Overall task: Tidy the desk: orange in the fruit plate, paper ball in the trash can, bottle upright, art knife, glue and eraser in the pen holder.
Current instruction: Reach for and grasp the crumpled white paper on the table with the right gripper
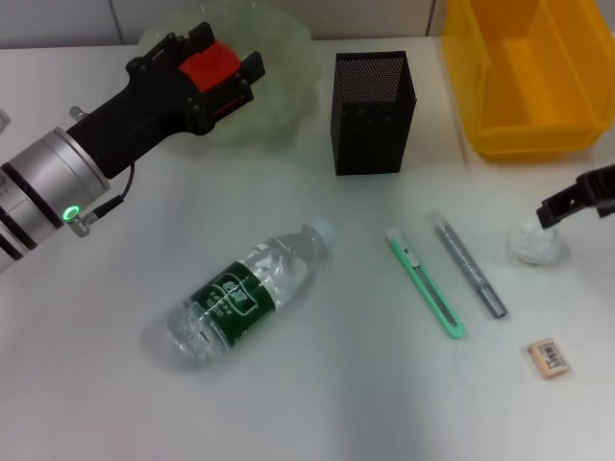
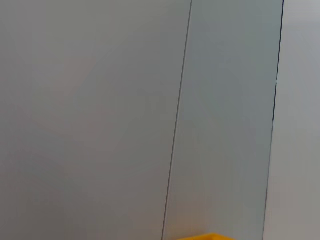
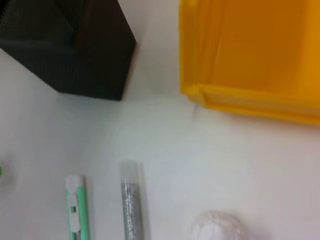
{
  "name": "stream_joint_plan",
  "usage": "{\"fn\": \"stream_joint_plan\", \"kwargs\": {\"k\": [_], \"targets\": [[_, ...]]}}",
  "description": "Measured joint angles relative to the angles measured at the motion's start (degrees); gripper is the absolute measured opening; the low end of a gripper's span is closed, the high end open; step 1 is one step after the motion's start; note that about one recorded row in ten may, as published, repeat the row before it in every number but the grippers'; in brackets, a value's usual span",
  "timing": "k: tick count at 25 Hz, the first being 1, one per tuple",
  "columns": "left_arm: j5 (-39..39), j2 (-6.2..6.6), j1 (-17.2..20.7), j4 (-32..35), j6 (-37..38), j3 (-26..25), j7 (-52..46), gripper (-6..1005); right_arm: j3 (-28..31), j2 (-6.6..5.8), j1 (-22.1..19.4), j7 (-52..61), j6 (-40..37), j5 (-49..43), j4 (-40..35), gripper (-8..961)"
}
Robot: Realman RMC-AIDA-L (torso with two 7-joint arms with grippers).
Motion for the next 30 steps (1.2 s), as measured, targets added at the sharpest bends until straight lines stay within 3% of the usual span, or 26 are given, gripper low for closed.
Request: {"fn": "stream_joint_plan", "kwargs": {"k": [13,30], "targets": [[-0.78,0.00,-1.08,-0.03,-0.44,0.00,0.96,804,-4.09,-0.20,4.64,-0.20,9.01,-2.11,12.98,816],[-1.06,0.00,-0.84,-0.04,-0.61,0.00,1.05,804,-4.10,-0.18,5.41,-1.65,10.13,-2.16,15.74,808]]}}
